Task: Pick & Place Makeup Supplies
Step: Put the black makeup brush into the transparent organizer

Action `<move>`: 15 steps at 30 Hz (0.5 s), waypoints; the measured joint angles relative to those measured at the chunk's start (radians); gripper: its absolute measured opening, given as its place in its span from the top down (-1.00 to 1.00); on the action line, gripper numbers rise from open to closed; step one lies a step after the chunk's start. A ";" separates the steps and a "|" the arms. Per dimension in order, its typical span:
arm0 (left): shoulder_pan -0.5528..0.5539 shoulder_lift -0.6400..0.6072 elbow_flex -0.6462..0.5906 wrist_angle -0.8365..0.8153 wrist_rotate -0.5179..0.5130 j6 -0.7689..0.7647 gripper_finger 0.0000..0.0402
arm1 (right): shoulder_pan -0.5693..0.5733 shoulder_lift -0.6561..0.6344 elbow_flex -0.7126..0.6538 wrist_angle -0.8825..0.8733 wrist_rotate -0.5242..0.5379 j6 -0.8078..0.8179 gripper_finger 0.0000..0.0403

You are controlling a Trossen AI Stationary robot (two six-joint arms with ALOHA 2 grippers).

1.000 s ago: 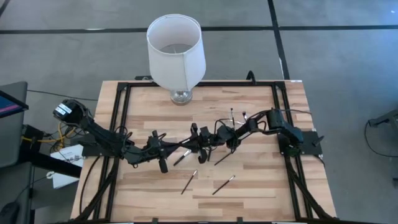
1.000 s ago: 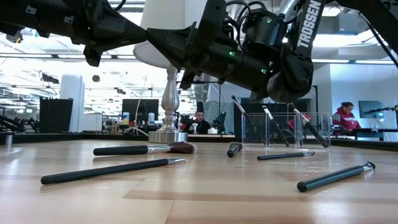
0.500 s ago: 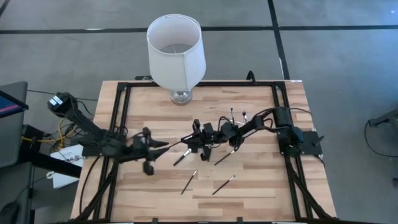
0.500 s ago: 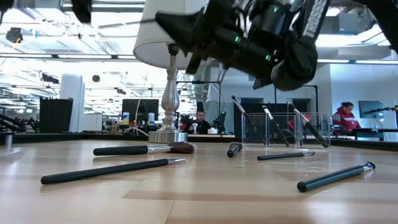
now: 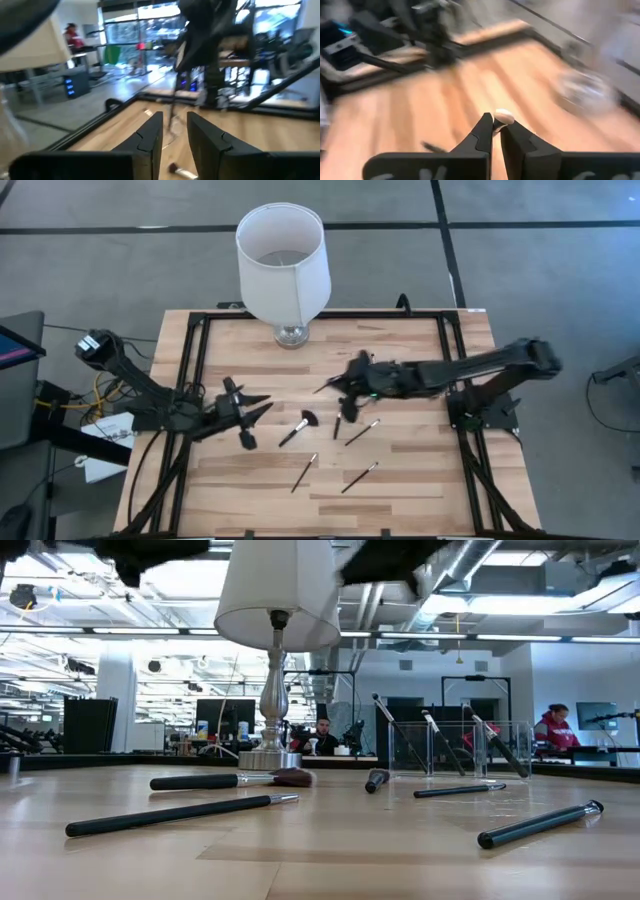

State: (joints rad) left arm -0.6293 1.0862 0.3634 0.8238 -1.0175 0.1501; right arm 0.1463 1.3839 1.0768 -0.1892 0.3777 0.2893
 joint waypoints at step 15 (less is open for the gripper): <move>0.192 0.160 0.000 0.006 0.014 -0.214 0.57 | 0.015 -0.098 -0.052 -0.564 0.359 0.405 0.95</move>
State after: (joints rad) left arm -0.4369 1.2458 0.3630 0.8295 -1.0039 -0.0637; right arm 0.1612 1.2861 1.0245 -0.7527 0.7363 0.6944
